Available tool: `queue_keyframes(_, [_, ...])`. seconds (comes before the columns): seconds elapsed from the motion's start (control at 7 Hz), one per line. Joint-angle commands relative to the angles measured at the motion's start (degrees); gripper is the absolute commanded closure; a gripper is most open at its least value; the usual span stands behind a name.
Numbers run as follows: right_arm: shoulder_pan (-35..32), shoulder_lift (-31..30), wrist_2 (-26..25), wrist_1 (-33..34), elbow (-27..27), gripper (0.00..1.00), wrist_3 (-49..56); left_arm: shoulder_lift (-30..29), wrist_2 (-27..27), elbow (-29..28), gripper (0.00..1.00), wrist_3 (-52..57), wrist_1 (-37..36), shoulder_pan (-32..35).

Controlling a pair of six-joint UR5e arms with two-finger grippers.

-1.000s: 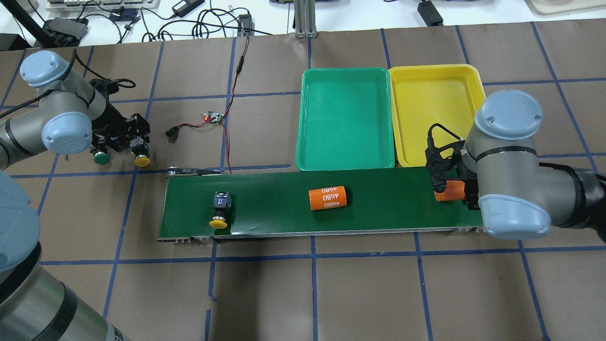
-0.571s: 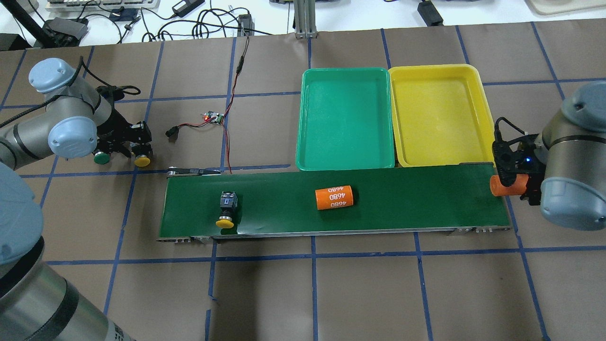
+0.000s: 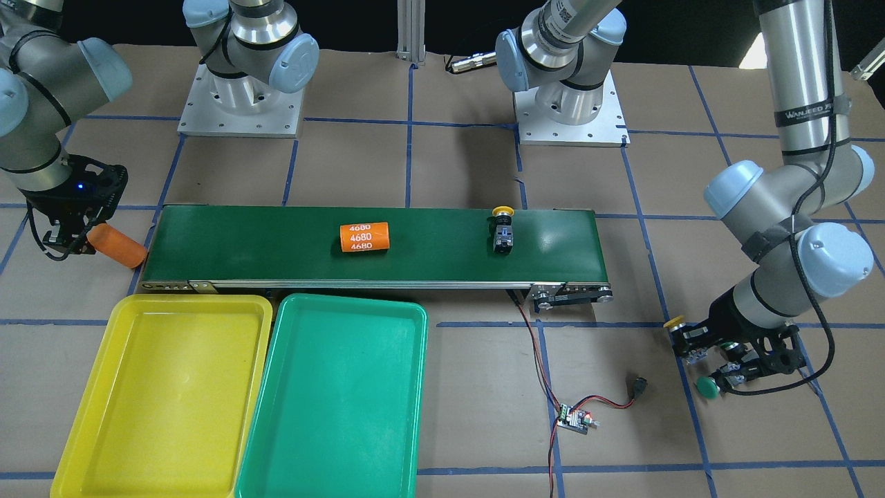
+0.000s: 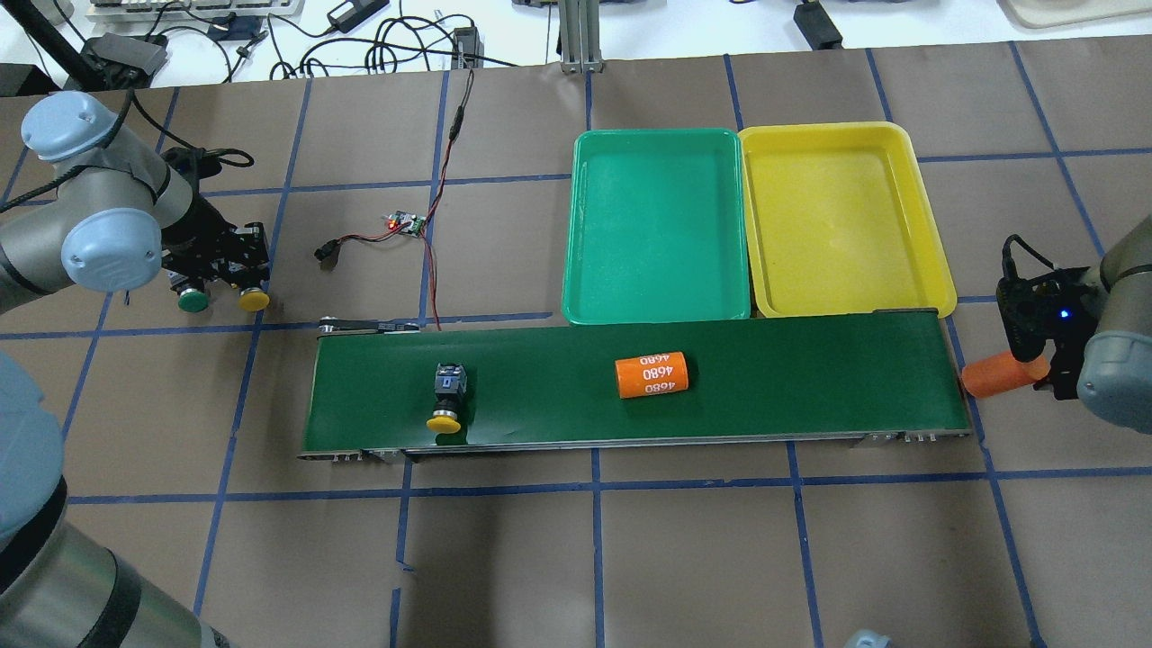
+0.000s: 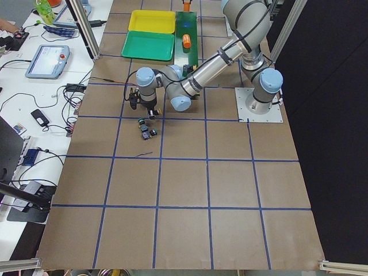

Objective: Sort buttons by color to trays
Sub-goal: 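Place yellow button on conveyor with left gripper while right gripper returns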

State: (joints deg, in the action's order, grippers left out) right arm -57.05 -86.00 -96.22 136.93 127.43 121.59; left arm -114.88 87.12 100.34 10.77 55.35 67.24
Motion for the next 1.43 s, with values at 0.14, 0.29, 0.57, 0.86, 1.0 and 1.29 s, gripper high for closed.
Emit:
queue_keyframes(0.14, [-0.6, -1.8, 1.7, 0.2, 0.3, 0.0, 0.3, 13.6, -3.0, 5.0, 1.0, 0.4, 10.3, 8.9])
queue_keyframes(0.29, [-2.5, -3.3, 3.0, 0.1, 0.3, 0.0, 0.2, 16.1, -5.2, 9.9, 1.0, 4.7, 10.2, 10.3])
queue_keyframes(0.57, [-8.0, -5.7, 3.6, -0.1, 0.3, 0.0, -0.4, 19.2, -5.4, 16.4, 1.0, 6.2, 9.6, 11.3])
queue_keyframes(0.86, [-13.7, -6.0, 4.6, -0.1, 0.4, 0.0, -2.5, 20.1, -5.1, 19.0, 1.0, 11.7, 9.5, 11.5])
queue_keyframes(1.0, [-16.2, -5.9, 6.2, -0.2, 0.4, 0.0, -4.2, 20.1, -5.2, 19.0, 0.15, 11.6, 9.7, 11.4])
queue_keyframes(1.29, [-21.8, -5.9, 6.1, -1.4, 0.4, 0.0, -9.4, 20.5, -5.0, 18.0, 0.0, 11.5, 9.6, 11.4])
